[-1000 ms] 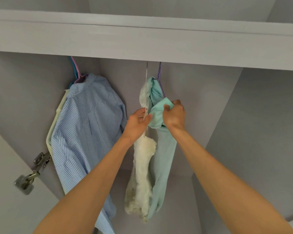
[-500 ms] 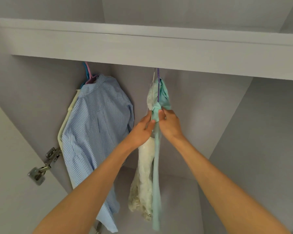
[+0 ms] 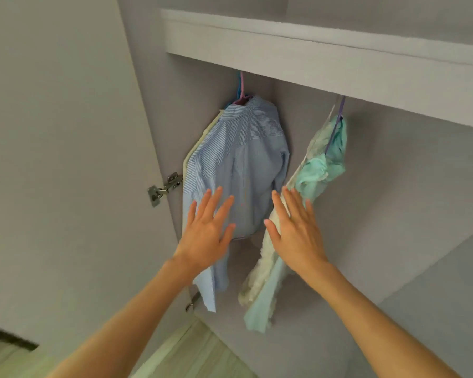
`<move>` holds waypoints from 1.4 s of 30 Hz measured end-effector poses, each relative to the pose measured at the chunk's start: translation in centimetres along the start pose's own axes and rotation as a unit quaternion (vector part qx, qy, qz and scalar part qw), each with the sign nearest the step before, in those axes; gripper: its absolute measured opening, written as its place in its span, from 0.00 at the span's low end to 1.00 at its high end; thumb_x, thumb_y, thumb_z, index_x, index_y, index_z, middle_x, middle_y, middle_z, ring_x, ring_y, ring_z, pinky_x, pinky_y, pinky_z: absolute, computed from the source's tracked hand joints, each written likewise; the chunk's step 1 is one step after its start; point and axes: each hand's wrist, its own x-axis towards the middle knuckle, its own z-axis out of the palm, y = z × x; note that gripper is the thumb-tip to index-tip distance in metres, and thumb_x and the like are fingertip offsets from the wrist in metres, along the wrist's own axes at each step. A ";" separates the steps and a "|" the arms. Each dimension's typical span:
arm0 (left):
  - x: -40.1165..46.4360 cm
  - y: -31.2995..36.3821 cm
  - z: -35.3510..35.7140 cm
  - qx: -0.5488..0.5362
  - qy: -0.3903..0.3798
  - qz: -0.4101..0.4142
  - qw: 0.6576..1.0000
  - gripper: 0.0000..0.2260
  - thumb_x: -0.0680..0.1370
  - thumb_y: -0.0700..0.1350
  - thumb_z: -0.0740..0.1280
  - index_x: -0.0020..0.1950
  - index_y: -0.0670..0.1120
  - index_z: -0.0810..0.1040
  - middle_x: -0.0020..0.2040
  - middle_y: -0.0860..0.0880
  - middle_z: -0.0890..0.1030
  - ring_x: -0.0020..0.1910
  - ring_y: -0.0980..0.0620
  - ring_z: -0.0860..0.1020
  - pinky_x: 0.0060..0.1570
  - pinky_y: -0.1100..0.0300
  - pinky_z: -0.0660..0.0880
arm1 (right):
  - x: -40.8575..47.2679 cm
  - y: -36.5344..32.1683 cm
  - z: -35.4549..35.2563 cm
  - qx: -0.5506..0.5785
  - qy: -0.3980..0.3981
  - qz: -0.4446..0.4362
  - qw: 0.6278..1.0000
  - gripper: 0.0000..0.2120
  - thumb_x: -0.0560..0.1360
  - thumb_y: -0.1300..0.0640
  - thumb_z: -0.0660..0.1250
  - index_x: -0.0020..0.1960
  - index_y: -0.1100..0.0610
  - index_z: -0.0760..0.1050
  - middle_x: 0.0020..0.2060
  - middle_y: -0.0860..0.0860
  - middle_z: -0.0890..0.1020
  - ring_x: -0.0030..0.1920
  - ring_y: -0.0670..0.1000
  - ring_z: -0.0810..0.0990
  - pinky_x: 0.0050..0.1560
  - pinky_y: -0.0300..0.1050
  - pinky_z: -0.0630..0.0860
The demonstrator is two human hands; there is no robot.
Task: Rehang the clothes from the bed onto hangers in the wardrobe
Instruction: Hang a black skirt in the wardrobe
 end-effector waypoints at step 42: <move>-87.8 20.3 -14.6 0.080 0.216 -0.918 0.323 0.23 0.81 0.51 0.54 0.76 0.49 0.54 0.77 0.48 0.51 0.76 0.48 0.44 0.72 0.51 0.46 | -61.7 -62.9 1.5 0.149 -0.333 -0.817 0.448 0.28 0.81 0.46 0.51 0.76 0.53 0.46 0.76 0.51 0.53 0.76 0.51 0.47 0.74 0.51 0.44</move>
